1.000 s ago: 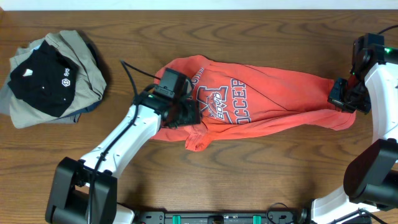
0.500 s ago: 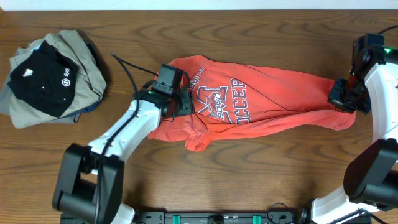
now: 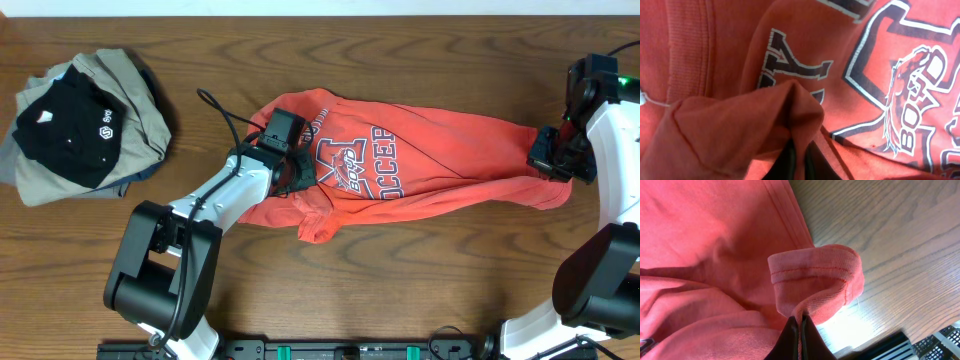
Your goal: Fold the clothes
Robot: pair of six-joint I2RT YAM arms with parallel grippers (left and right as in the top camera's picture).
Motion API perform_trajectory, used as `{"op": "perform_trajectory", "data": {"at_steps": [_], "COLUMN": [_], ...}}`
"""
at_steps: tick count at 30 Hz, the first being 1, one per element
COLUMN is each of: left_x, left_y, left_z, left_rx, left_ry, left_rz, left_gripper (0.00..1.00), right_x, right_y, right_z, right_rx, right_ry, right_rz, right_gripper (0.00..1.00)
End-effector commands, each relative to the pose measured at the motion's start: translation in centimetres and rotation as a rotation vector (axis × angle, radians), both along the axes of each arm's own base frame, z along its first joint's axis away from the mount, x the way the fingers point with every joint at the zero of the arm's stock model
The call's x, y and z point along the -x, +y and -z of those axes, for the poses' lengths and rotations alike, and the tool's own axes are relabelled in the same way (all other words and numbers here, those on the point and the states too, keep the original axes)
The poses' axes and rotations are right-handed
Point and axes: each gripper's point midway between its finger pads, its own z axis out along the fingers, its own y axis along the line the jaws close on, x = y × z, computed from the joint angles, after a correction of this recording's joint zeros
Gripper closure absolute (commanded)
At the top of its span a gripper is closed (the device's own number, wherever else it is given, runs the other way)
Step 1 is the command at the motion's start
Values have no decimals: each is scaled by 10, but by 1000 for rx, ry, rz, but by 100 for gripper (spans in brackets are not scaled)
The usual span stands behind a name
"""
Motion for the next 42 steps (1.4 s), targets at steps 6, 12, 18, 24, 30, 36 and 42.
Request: {"op": "perform_trajectory", "data": {"at_steps": [6, 12, 18, 24, 30, 36, 42], "left_x": [-8, -34, -38, -11, 30, 49, 51], "left_y": [1, 26, 61, 115, 146, 140, 103], "left_z": [-26, -128, -250, -342, -424, -410, -331], "left_rx": [3, 113, 271, 293, 290, 307, 381], "left_ry": [-51, -209, -472, -720, -949, -866, -500], "left_rz": [70, -9, -60, -187, -252, -263, -175], "left_gripper": [94, 94, 93, 94, 94, 94, 94], "right_x": [2, -1, -8, -10, -2, 16, 25], "right_y": [-3, -1, -2, -8, 0, 5, -3], "right_z": [-1, -1, -23, -86, -158, -174, -146], "right_rx": [13, -32, -117, -63, -10, 11, 25], "right_ry": [5, -12, -104, -272, -479, -511, -387], "right_rz": [-8, -28, -32, -84, -123, -125, -101], "right_gripper": [98, 99, 99, 99, 99, 99, 99]}}
